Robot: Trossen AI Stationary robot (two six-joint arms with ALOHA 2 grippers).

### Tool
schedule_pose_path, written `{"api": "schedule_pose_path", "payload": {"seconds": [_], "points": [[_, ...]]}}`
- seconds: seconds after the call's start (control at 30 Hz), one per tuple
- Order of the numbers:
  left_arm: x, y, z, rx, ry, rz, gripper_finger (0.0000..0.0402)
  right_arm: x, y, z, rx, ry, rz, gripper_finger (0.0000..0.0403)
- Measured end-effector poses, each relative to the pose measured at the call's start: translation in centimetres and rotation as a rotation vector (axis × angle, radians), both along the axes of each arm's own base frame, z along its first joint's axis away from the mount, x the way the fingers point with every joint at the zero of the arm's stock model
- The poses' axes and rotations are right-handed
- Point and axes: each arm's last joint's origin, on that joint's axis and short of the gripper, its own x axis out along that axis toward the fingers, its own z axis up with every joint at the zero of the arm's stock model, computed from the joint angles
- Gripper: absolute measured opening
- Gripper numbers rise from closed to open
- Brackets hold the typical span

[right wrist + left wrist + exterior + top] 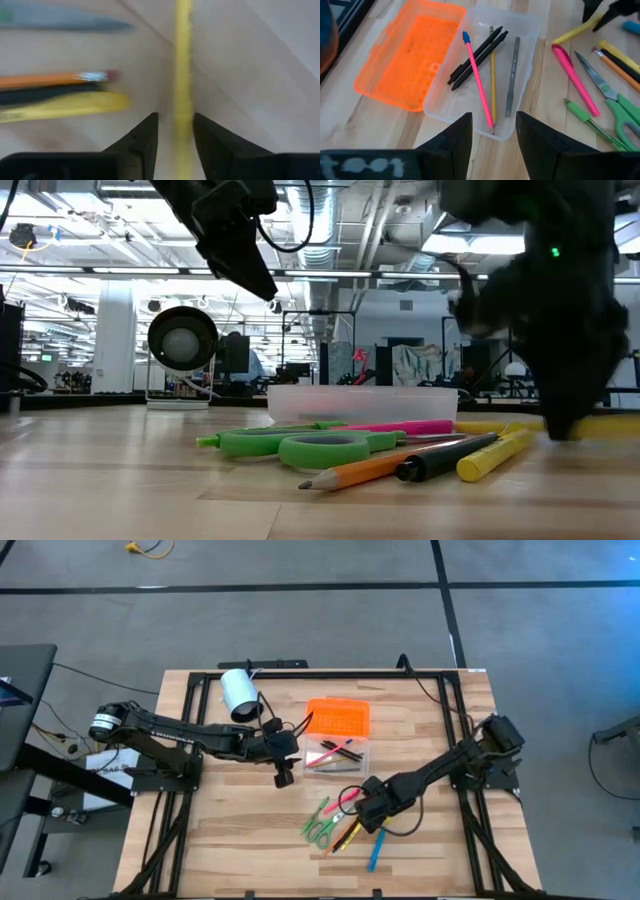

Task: Pick & place school supplies into a supply box
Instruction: Put the top yellow pen into the orange supply box

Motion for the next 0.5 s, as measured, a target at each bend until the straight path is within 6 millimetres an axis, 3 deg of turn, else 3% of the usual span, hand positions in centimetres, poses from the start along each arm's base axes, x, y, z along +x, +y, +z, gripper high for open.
{"api": "schedule_pose_path", "payload": {"seconds": [0.5], "points": [[0.00,0.01,0.01,0.003,-0.001,0.003,0.0142,-0.01,-0.05,0.43,-0.014,0.016,0.017,0.0107]]}}
